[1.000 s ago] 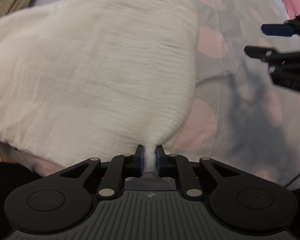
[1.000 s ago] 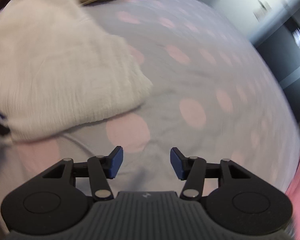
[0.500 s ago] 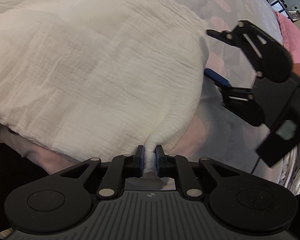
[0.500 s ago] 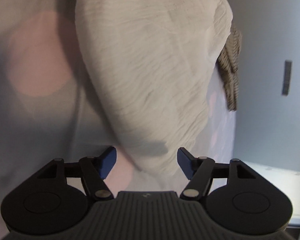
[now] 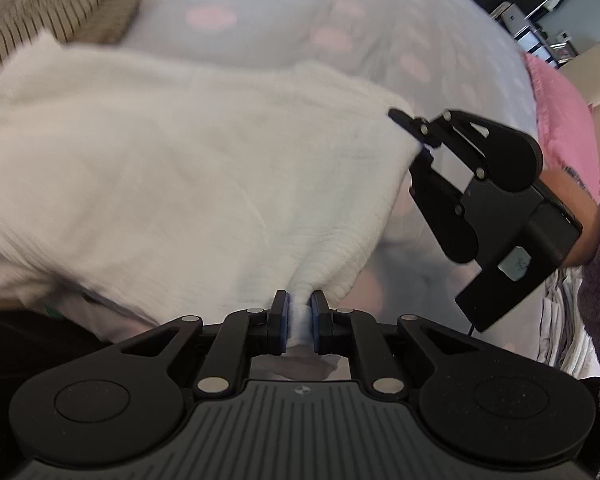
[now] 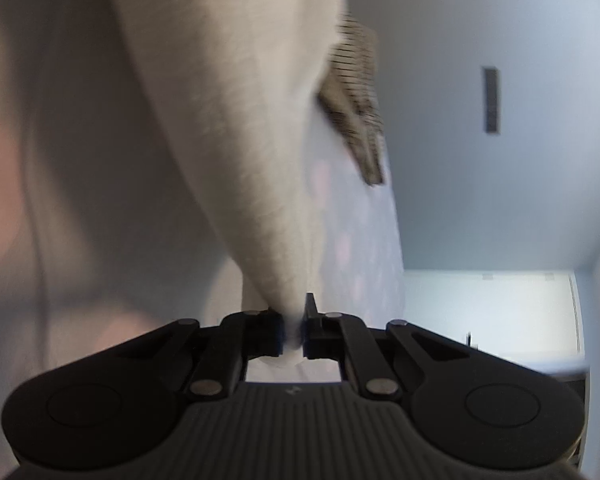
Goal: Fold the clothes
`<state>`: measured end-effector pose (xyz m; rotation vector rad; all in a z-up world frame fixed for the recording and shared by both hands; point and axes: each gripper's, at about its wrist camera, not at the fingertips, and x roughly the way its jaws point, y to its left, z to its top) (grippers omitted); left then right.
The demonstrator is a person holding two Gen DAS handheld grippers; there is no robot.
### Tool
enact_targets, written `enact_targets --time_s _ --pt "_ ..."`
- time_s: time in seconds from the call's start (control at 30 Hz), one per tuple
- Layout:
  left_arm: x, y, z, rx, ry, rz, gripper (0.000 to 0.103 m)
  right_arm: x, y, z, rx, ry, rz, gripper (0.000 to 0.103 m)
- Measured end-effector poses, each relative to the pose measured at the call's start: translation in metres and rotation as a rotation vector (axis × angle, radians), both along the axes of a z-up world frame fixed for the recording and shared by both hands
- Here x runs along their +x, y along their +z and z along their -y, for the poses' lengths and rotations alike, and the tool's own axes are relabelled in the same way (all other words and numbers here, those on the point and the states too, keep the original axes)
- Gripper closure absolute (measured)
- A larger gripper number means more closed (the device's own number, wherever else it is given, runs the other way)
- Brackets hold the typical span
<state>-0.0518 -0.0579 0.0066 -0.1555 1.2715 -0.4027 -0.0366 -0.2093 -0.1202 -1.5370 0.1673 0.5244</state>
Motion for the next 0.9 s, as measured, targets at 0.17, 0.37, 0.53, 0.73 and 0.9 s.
enact_targets --time_s 0.17,0.37,0.53,0.73,0.9 --pt "0.003 0.078 -0.023 -0.013 0.021 0.164 0.094 0.005 0.084 -0.018 0.191 -0.133 0.069 0.095" --pt "0.003 0.169 -0.037 -0.114 0.03 0.354 0.095 -0.008 0.2 -0.022 0.404 -0.257 0.175 0.096" --pt "0.006 0.217 -0.032 -0.221 -0.015 0.44 0.095 -0.04 0.276 -0.01 0.475 -0.329 0.269 0.096" --pt "0.016 0.252 -0.014 -0.326 -0.1 0.49 0.096 -0.072 0.346 0.008 0.547 -0.431 0.343 0.096" --pt "0.041 0.25 0.02 -0.335 -0.169 0.477 0.098 -0.063 0.367 0.022 0.537 -0.534 0.382 0.096"
